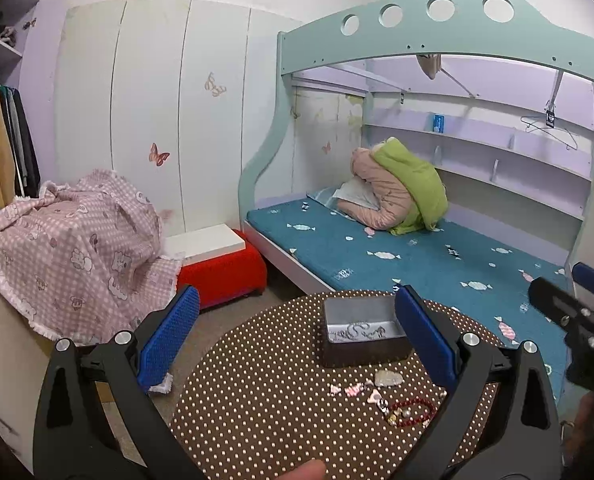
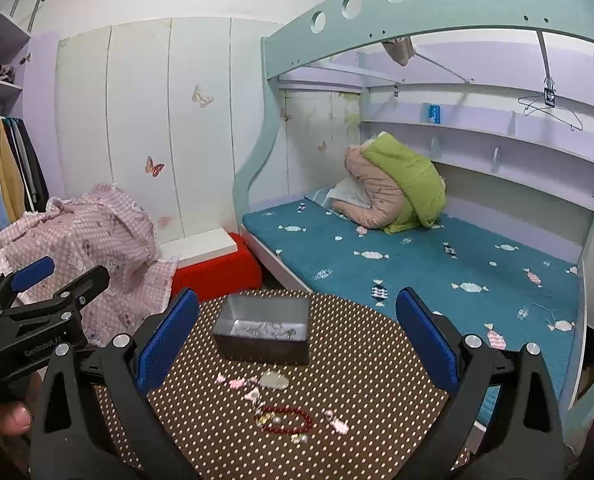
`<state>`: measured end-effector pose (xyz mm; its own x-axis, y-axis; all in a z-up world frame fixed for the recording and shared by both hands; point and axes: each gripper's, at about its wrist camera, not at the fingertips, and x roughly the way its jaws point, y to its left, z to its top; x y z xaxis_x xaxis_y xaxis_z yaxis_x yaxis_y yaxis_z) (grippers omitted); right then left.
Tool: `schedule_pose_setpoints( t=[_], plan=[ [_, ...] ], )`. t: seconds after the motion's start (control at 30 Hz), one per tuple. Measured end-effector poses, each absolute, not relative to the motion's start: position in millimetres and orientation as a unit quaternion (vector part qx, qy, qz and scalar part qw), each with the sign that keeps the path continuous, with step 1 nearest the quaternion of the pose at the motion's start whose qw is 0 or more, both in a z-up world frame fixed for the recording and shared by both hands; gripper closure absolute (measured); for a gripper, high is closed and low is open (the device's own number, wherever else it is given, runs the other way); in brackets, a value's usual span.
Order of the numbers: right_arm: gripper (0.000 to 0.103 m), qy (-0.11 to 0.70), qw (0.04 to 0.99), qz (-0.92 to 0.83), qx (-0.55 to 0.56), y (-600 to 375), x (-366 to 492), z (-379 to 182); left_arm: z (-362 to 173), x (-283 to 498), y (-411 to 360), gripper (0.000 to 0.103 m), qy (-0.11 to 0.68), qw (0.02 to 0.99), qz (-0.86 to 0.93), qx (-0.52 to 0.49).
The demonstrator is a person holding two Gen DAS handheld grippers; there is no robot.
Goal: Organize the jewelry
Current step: 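Withdraw the left tool from the box back toward the jewelry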
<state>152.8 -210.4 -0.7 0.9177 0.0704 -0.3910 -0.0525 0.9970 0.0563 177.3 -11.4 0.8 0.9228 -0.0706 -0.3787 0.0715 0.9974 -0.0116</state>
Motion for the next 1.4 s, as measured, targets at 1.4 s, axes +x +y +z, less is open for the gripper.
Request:
schedule_pose_setpoints(
  t=[1.4],
  plan=[
    [0.008, 0.376, 0.925, -0.027, 0.04, -260.0, 195.2, -116.3, -187.6, 282.6, -38.3, 0.006, 0.402, 0.912, -0.066, 0.042]
  ],
)
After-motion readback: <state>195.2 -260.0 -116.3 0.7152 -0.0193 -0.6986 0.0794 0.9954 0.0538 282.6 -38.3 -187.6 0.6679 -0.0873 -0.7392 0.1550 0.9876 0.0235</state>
